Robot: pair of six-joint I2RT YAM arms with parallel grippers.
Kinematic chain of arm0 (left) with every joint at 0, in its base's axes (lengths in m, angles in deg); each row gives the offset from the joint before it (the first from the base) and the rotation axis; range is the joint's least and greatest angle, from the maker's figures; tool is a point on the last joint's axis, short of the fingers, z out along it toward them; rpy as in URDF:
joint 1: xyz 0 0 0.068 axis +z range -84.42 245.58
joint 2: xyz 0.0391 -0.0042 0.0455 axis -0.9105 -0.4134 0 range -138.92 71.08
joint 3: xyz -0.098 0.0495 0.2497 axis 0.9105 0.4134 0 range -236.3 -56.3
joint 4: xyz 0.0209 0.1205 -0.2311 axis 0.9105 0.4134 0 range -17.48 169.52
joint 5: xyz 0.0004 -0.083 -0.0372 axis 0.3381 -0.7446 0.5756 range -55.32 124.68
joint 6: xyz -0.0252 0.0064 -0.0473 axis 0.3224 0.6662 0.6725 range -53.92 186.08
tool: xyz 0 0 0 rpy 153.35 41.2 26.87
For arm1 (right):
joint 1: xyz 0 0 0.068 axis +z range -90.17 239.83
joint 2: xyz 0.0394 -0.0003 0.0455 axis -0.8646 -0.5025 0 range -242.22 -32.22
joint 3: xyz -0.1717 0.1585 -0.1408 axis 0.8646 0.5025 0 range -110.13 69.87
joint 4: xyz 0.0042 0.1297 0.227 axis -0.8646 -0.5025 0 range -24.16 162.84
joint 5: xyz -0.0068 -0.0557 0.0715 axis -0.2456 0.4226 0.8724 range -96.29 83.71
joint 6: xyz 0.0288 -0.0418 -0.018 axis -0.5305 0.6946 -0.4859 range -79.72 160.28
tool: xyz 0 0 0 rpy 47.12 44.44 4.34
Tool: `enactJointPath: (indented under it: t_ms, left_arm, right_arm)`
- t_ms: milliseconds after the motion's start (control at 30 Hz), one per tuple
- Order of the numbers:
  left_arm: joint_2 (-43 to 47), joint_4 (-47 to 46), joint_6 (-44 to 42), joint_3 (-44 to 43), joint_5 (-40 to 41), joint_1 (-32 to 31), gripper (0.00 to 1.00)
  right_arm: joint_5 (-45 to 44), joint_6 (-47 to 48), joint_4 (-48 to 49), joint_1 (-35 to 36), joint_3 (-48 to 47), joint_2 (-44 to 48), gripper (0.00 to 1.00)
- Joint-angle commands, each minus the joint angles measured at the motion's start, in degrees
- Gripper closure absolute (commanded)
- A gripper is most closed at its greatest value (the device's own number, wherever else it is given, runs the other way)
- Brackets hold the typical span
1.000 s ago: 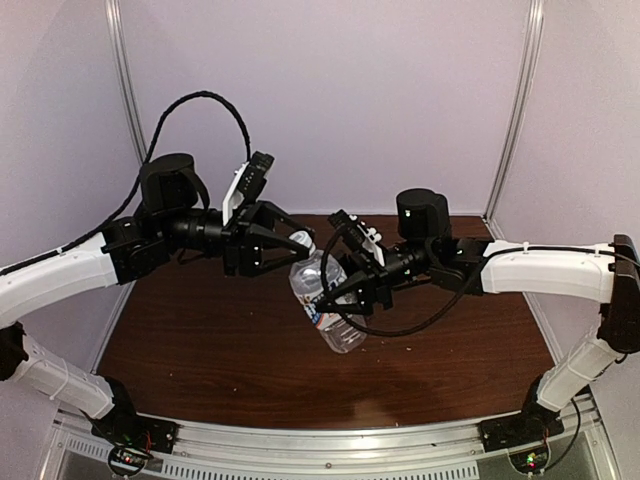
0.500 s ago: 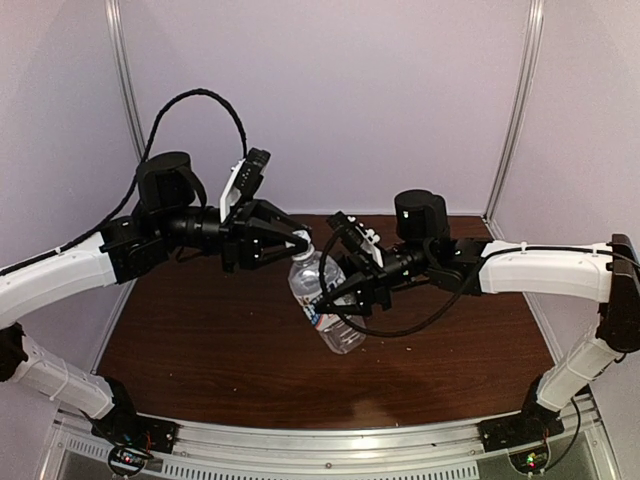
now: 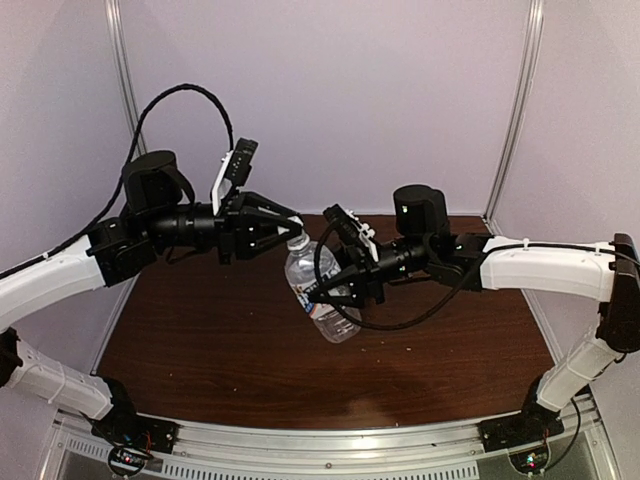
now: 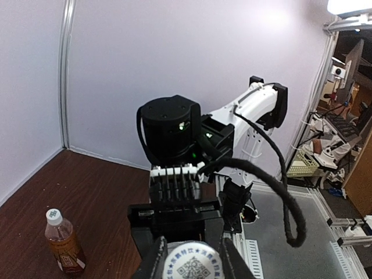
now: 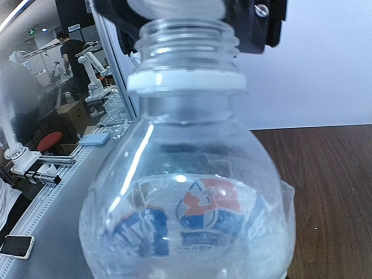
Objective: Unscrew the bottle caps
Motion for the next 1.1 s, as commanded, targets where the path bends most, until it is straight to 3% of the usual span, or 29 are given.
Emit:
enactJointPath:
  t_ms: [0,333,567,800,1067]
  left_arm:
    - [3.8,-0.9,4.3,-0.7,10.9,0.4,0.79]
    - [5.3,8.3,3.1,0.9,35.1,0.4,0.74]
    - [1.9,7.6,3.2,9.2,50.8,2.4,0.67]
    - [-3.5,-2.3,6.6,20.9,53.2,9.2,0.65]
    - [-14.6,-13.2,7.2,26.3,52.2,16.8,0.65]
  right_arm:
    - [-7.6,1.7,-3.6,-0.4,-1.3,0.4,0.55]
    - [-11.0,1.3,-3.5,-1.3,0.3,1.8,0.55]
    - [-13.6,0.6,-3.1,-2.2,2.3,3.9,0.55]
    - [-14.6,0.2,-2.5,-3.2,4.2,4.8,0.55]
    - [-14.6,-0.3,-0.3,-4.8,6.2,3.6,0.55]
